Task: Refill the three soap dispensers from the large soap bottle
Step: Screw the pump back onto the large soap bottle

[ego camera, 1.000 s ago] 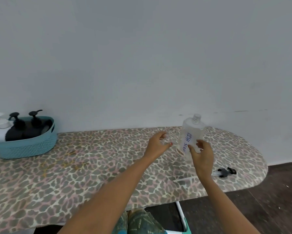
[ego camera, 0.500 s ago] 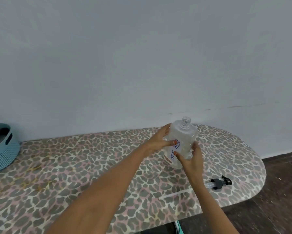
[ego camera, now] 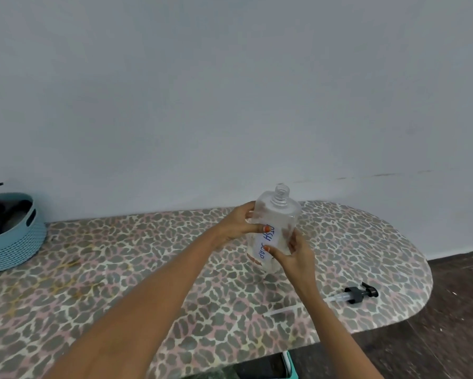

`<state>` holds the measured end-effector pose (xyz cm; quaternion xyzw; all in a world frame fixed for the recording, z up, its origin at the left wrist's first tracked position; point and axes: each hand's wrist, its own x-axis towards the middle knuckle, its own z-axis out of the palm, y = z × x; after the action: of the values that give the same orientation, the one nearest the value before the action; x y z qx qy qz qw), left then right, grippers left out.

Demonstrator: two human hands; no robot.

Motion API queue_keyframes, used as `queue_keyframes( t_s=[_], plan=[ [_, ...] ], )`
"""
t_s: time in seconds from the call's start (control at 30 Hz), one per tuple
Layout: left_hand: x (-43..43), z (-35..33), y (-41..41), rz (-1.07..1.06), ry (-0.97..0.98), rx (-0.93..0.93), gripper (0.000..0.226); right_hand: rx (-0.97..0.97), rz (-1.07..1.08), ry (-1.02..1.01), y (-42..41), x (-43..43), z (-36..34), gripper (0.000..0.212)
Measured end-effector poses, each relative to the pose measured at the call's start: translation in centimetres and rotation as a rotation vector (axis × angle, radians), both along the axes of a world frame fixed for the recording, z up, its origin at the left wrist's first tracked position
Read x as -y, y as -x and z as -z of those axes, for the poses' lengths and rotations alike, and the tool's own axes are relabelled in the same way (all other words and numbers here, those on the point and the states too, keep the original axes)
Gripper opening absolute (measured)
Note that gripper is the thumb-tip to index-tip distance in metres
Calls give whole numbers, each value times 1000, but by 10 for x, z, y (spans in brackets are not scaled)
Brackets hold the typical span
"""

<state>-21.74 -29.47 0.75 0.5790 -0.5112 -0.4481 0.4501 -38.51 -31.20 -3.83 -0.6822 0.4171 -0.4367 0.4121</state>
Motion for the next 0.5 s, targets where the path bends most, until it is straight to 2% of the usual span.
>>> queue_keyframes(
  t_s=[0.2, 0.5],
  plan=[
    [-57, -16, -34, -62, 0, 96, 61, -3, -196, -36, -28, -39, -18, 67],
    [-152, -23, -70, -122, 19, 162, 73, -58, -454, -99, -68, -98, -29, 60]
  ],
)
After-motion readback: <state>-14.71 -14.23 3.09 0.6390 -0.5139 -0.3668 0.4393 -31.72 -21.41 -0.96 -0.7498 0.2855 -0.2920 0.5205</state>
